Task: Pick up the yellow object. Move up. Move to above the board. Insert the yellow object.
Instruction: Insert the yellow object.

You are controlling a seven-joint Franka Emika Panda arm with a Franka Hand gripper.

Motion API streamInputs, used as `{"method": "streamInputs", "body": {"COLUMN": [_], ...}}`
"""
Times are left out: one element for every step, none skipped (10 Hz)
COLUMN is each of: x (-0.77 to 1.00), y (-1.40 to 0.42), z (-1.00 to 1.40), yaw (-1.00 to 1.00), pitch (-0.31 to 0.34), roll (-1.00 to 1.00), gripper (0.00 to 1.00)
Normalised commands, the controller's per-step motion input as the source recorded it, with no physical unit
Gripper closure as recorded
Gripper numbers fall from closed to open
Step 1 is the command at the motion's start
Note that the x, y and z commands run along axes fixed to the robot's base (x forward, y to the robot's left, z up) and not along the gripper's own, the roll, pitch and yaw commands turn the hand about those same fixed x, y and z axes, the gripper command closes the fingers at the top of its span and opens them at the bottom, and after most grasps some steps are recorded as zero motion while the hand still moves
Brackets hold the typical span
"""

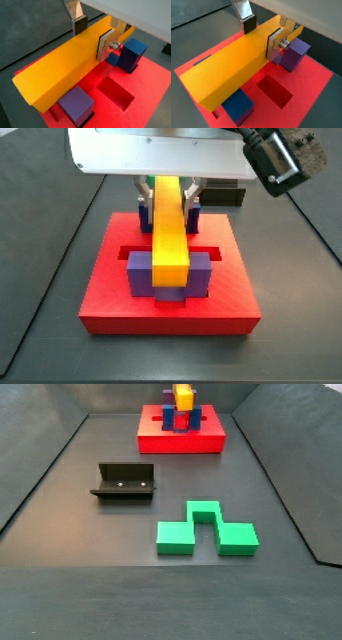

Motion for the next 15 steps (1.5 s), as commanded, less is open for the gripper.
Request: {"method": "streamInputs", "body": {"x": [0.14, 0.17, 0.14, 0.11, 0.09, 0.08, 0.07, 0.06, 0.03, 0.05, 0.06, 0.0, 0.0, 0.0, 0.0], "y": [-0.14, -0.1, -0.01, 0.0, 0.02, 0.0, 0.0, 0.01, 0.01, 0.02, 0.04, 0.0, 0.0, 0.0, 0.0], "z": [-0.1, -0.1, -0.09, -0.14, -0.18, -0.12, -0.09, -0.07, -0.08, -0.1, -0.12, -0.2, -0.3, -0.32, -0.3], "yaw": [0.0, -0.05, -0.1, -0.16, -0.23, -0.21, -0.18, -0.15, -0.07, -0.03, -0.02, 0.0, 0.0, 0.0, 0.0], "pitch": [0.037, 0.051, 0.057, 0.061, 0.061, 0.054, 0.05, 0.041, 0.02, 0.001, 0.0, 0.0, -0.009, -0.006, 0.0], "roll": [0.18, 0.17, 0.16, 0.17, 0.16, 0.11, 0.09, 0.06, 0.01, 0.0, 0.0, 0.0, 0.0, 0.0, 0.0], "gripper": [1.0, 1.0, 1.0, 1.0, 1.0, 1.0, 1.0, 1.0, 1.0, 1.0, 1.0, 1.0, 1.0, 1.0, 1.0]}}
